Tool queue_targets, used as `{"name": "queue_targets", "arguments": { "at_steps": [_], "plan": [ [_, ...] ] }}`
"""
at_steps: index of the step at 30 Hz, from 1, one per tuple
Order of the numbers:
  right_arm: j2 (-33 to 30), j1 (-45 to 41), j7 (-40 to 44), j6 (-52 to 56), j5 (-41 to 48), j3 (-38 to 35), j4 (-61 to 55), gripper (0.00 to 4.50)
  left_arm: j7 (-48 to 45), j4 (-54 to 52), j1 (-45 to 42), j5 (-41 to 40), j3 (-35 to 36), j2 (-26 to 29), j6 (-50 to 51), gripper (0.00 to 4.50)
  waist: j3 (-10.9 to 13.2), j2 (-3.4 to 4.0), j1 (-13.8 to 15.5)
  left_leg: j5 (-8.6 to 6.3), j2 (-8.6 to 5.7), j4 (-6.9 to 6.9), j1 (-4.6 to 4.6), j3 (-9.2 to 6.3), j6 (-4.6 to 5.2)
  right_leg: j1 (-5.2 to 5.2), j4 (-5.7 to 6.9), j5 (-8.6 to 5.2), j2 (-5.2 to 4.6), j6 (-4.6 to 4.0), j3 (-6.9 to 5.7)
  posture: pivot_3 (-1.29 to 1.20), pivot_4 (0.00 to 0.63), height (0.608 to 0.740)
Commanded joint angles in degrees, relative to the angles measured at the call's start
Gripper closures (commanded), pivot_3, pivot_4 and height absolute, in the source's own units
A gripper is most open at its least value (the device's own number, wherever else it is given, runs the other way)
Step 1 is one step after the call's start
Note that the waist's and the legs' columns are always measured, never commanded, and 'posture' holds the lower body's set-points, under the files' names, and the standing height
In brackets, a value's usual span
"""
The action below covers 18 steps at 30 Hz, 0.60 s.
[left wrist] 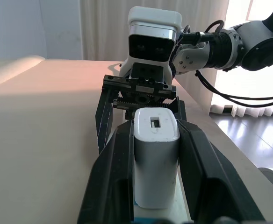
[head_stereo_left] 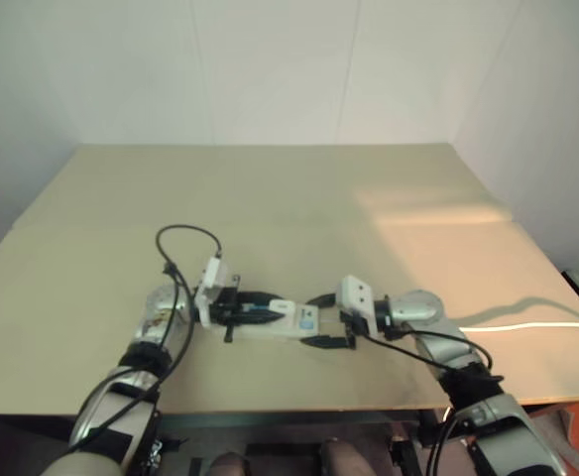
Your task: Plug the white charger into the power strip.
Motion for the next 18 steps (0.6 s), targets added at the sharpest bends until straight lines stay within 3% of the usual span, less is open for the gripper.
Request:
{"name": "queue_targets", "arguments": {
  "at_steps": [1, 11, 18],
  "plan": [
    [0.97, 0.01, -0.44, -1.27, -0.05, 0.62, -1.54, 1.05, -0.1, 3.25, -0.54, 3.56, 0.12, -0.68, -1.9, 3.16, 0.0, 0.0, 0.02, 0.0, 0.0, -0.02, 0.02, 0.0, 0.0, 0.02, -0.03, 0.0, 0.0, 0.0, 0.0, 0.0, 0.15, 0.74],
    [1.43, 0.39, -0.97, -1.57, -0.37, 0.6, -1.58, 1.05, -0.1, 1.39, -0.82, 2.07, -1.62, -0.35, -2.62, 0.1, -0.02, 0.03, -0.17, -0.1, 0.11, -0.09, 0.07, 0.02, 0.16, 0.07, -0.19, 0.0, 0.11, -0.01, 0.04, 0.0, 0.15, 0.74],
    [1.59, 0.23, -0.98, -1.71, -0.46, 0.6, -1.26, 1.05, -0.1, -2.48, -0.72, -0.72, -1.52, 2.02, -0.14, 0.04, -0.01, 0.03, -0.32, -0.1, 0.14, -0.09, 0.05, 0.01, 0.17, 0.04, -0.2, 0.0, 0.16, -0.01, 0.05, 0.0, 0.15, 0.74]
  ]
}}
